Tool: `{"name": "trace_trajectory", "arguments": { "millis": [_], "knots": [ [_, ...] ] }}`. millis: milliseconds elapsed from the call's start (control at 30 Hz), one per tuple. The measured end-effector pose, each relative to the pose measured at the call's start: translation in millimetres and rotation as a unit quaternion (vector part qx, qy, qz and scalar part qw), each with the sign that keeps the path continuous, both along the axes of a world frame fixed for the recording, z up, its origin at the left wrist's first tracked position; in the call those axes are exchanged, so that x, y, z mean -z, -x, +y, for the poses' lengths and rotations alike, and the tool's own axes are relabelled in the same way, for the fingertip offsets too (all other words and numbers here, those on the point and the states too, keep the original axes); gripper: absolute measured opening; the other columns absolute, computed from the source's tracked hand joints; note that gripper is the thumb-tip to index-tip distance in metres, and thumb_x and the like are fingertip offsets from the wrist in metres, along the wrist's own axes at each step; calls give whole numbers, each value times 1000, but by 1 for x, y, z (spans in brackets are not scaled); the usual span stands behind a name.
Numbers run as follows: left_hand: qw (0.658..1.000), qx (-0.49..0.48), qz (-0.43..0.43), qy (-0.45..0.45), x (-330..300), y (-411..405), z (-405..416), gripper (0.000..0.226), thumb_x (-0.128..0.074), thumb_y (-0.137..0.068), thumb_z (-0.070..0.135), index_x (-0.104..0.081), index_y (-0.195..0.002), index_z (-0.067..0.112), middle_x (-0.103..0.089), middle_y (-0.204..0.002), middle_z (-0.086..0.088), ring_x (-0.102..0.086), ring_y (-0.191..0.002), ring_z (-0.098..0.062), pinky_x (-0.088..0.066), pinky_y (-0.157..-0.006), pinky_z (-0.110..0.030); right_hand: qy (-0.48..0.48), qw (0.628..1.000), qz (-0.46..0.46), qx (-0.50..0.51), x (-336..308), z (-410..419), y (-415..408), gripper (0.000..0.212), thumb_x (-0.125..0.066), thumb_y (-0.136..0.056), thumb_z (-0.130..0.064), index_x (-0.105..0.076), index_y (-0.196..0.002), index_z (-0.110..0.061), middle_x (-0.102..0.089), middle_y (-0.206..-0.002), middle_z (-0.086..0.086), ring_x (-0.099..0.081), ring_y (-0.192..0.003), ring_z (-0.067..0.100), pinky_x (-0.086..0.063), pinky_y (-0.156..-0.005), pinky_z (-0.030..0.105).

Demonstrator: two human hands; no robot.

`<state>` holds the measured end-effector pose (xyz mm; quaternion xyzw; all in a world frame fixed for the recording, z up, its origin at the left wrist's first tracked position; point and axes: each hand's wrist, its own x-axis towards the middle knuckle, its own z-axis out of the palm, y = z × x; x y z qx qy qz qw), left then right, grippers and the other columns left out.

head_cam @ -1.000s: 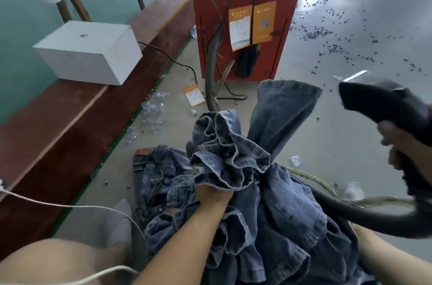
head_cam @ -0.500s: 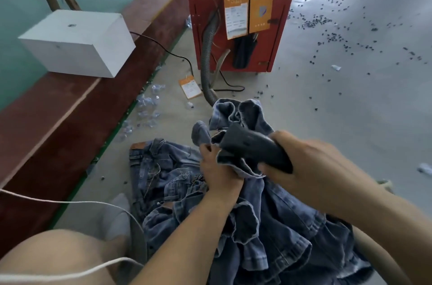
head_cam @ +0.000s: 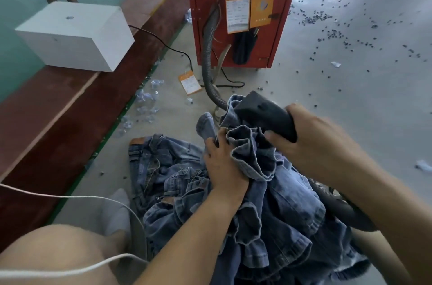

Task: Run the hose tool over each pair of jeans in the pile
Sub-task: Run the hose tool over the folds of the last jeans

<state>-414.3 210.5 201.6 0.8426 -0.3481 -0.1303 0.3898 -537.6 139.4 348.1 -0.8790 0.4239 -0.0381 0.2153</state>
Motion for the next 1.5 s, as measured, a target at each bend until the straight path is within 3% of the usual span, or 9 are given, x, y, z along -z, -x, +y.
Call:
{"name": "trace_trajectory", "arguments": {
  "millis": [200,500,667,800,967,1100,1233,1367,1500],
  "knots": [
    [999,3,-36,-34,-1,-1,-1,43,-57,-98,29,-49,-138,15,-46,-139,-14,-48,-122,-40,-45,-103,-51,-38,996,56,-52,-25,-3,38,23,-57,-77,-67,-49,-94,-52,-64,-78,-31,-62,-63,-4,-42,-48,23],
    [990,53,-124,-47,3,-2,3,50,-63,-97,21,-48,-143,12,-42,-149,-8,-38,-127,-36,-46,-101,-48,2,999,-2,40,4,-15,12,25,-64,-93,-52,-49,-97,-32,-61,-77,-4,-60,-68,18,-44,-56,34],
    [985,65,126,93,5,-6,8,48,-77,-85,12,-55,-126,1,-63,-120,-24,-58,-118,-39,-47,-106,-48,-10,989,-133,67,-21,-33,44,20,-68,-85,-51,-52,-90,-41,-65,-56,-3,-60,-41,11,-43,-35,26],
    [923,39,354,146,-3,-10,9,26,-77,-80,46,-70,-105,46,-74,-114,15,-66,-115,-10,-54,-98,-32,-80,995,-50,-33,-34,-30,59,18,-72,-84,-47,-55,-90,-48,-66,-60,-13,-59,-41,9,-44,-38,19],
    [949,34,307,66,-6,-9,5,16,-66,-98,33,-58,-100,46,-59,-101,35,-49,-91,10,-34,-85,-5,-56,994,-12,-95,-39,-20,56,25,-69,-79,-57,-54,-97,-47,-65,-74,-25,-63,-60,0,-40,-51,22],
    [937,-18,349,14,-8,-11,2,22,-40,-110,21,-58,-122,15,-61,-133,-11,-49,-122,-20,-24,-88,-20,-43,986,29,-158,-34,-8,45,33,-61,-78,-68,-54,-104,-47,-65,-89,-27,-63,-77,-3,-44,-58,22],
    [951,45,307,20,-4,-8,4,21,-60,-102,35,-56,-123,39,-49,-127,15,-37,-116,5,-21,-95,-10,-58,996,-29,-66,-19,-19,36,21,-66,-83,-53,-54,-96,-42,-67,-81,-29,-65,-62,0,-48,-48,18],
    [934,3,351,69,0,-13,6,21,-64,-99,37,-50,-99,53,-50,-111,35,-46,-110,6,-32,-94,-16,-89,984,-151,29,-28,-56,70,19,-73,-83,-54,-59,-92,-45,-68,-58,4,-62,-41,20,-51,-41,33],
    [933,1,350,88,0,-14,7,26,-69,-96,38,-52,-99,58,-48,-98,49,-47,-87,33,-33,-81,2,-190,981,-23,-36,-35,-64,101,53,-72,-70,-79,-63,-104,-40,-67,-57,8,-62,-44,23,-50,-43,24]
  ]
}}
